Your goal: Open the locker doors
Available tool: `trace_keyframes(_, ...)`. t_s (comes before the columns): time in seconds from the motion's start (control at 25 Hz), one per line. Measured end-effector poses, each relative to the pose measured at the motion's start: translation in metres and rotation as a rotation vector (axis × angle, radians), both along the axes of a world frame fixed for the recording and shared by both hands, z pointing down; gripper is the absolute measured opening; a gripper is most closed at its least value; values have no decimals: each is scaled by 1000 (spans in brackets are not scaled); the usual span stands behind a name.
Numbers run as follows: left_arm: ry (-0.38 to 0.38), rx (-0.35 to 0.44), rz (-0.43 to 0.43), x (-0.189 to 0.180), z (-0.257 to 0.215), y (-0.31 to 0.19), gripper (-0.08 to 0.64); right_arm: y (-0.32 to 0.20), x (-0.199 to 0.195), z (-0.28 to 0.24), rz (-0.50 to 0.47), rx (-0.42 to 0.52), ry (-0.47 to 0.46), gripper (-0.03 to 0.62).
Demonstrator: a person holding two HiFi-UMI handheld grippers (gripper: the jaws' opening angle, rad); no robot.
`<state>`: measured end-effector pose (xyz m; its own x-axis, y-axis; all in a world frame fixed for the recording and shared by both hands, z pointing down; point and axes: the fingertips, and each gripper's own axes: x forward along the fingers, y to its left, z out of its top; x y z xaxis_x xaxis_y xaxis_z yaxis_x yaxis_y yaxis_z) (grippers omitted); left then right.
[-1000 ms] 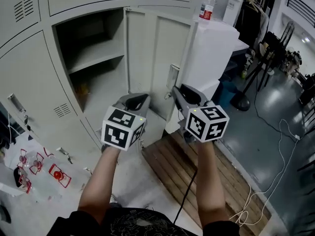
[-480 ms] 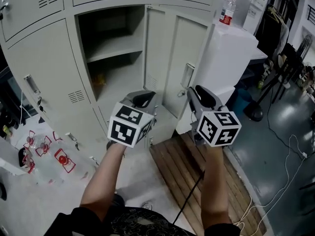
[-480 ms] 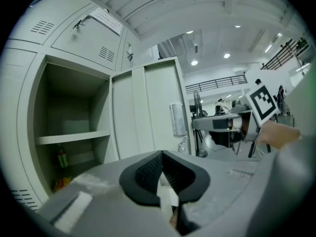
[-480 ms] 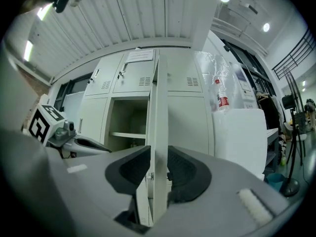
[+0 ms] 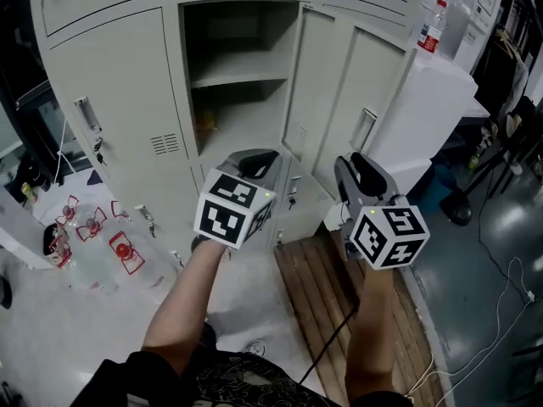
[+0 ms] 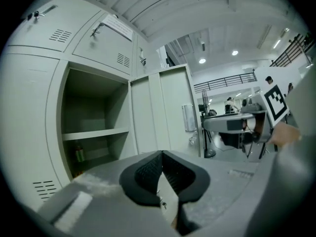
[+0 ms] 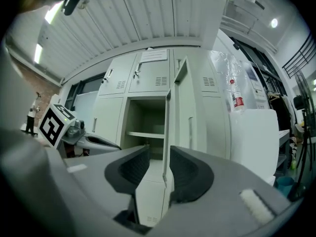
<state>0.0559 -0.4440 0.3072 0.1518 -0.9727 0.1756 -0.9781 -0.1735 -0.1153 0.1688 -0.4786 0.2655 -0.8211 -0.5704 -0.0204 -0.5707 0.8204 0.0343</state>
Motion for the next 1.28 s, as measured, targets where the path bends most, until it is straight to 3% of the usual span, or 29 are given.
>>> trace_keyframes(0.72, 14, -3, -350, -168, 8, 118, 0, 90, -184, 31, -326, -59, 23, 140)
trace_keyframes(1.04, 34, 26, -463, -243, 3, 185, 0, 147, -269, 31, -421, -53, 33, 150)
trace_keyframes(1.28, 32, 32, -499, -281, -4, 224, 0, 189, -322, 28, -487, -63, 38, 160)
